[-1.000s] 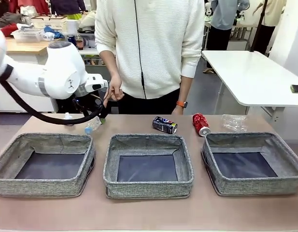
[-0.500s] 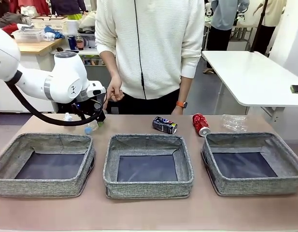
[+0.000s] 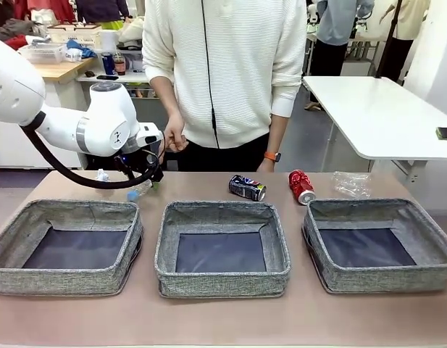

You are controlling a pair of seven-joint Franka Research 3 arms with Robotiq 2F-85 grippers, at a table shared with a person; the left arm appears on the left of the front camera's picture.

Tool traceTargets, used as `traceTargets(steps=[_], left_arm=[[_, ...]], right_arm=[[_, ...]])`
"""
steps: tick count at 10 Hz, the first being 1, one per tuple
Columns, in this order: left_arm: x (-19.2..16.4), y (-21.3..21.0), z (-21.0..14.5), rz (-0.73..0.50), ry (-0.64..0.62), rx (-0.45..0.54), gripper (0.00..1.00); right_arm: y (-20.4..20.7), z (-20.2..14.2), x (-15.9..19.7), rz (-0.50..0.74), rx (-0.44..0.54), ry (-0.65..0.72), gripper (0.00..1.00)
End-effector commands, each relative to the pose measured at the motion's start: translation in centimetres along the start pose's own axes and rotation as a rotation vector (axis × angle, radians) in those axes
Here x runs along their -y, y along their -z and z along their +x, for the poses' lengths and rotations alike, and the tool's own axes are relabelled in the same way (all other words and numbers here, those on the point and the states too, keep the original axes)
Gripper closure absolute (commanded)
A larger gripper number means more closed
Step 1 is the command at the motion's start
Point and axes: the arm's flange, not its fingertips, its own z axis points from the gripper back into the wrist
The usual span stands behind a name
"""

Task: Sort the waste into the appropriate baskets.
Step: Pick up the waste item pointed out by the person.

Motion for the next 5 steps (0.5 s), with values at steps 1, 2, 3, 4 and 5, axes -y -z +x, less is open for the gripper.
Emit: traceTargets(steps=[1,2,3,4,5], left_arm=[[0.1,-0.3,-1.4,0.016,-0.040,0.013,0.00],[0.0,-0.5,-1.6,0.016,-0.052,0.037,0.00],[-0.2,-0.6,-1.4,0.026,-0.045,0.039,0.58],[-0.3,-0.7,-0.9,0.027,-0.034,0.044,0.58],[-0.4,-0.7,-0.5,0.026,-0.027,0.052,1.00]], right_arm=[[0.1,0.2,-0.2,0.020,0.003,-0.026,0.00],[0.1,0.2,-0.2,0.020,0.003,-0.026,0.00],[0.1,0.2,-0.2,0.020,0.003,-0.026,0.00],[0.1,0.2,-0.2,0.020,0.003,-0.026,0.00],[0.1,0.2,-0.2,0.020,0.003,-0.026,0.00]])
